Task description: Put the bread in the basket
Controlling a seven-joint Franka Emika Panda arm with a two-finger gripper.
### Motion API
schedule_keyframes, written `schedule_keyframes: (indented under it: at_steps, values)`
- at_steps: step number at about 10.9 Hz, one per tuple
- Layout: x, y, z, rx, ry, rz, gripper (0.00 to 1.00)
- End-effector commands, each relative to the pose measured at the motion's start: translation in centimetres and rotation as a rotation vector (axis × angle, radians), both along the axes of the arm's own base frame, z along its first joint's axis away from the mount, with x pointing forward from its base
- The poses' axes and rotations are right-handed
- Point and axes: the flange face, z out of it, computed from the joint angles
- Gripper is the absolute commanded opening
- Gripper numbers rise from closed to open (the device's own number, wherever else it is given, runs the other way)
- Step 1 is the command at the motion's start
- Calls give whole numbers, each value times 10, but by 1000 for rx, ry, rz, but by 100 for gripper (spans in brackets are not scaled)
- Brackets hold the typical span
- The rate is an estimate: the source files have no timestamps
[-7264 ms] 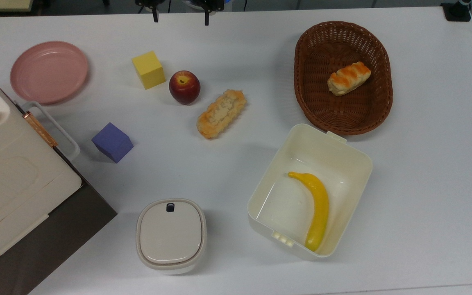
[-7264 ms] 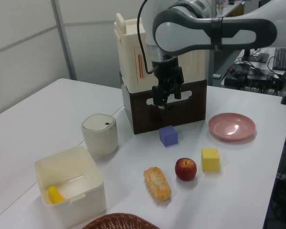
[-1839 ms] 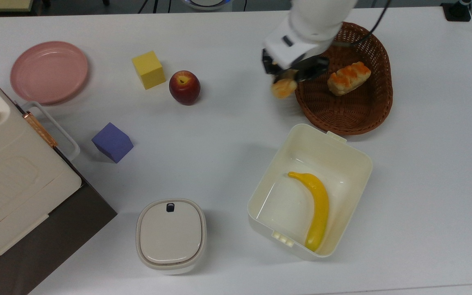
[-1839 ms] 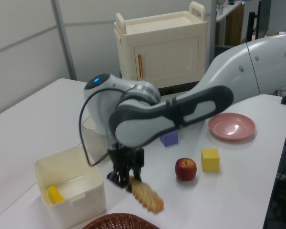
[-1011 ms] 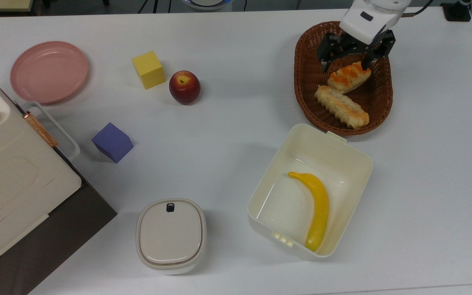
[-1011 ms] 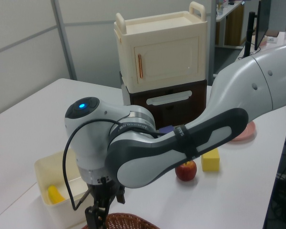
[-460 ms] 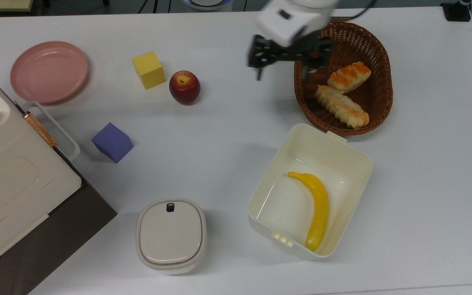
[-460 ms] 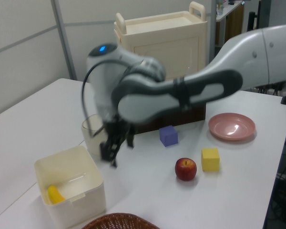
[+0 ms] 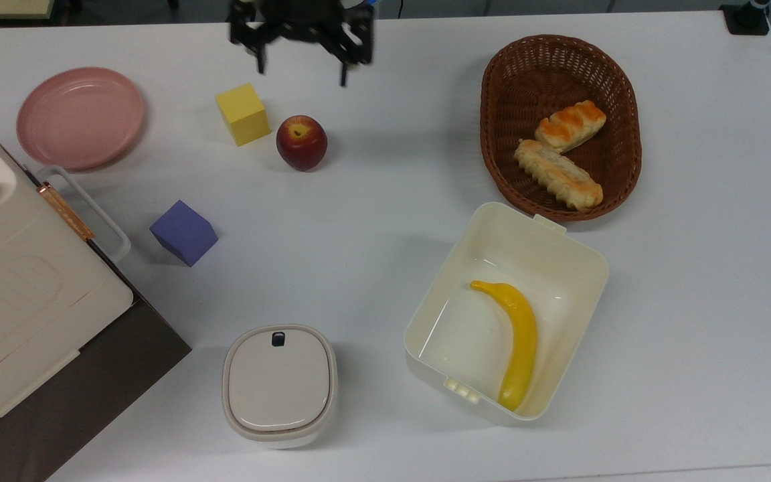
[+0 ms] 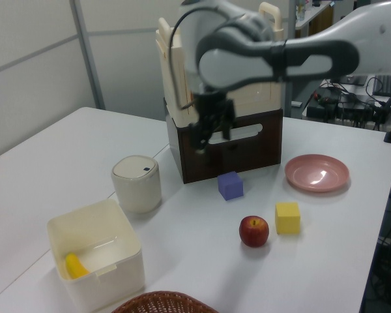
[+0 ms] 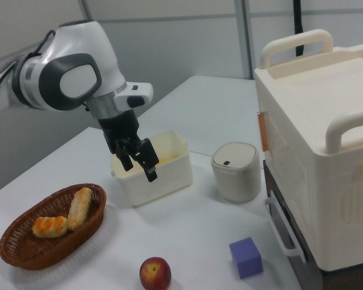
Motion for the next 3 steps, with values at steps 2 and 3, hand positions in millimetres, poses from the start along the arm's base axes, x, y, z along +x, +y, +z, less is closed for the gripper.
schedule_keyframes:
  at_steps: [2,3]
  values:
    - [-29,-39,17,97,42,42,100]
    - [-30,-41,17,97,43,37,100]
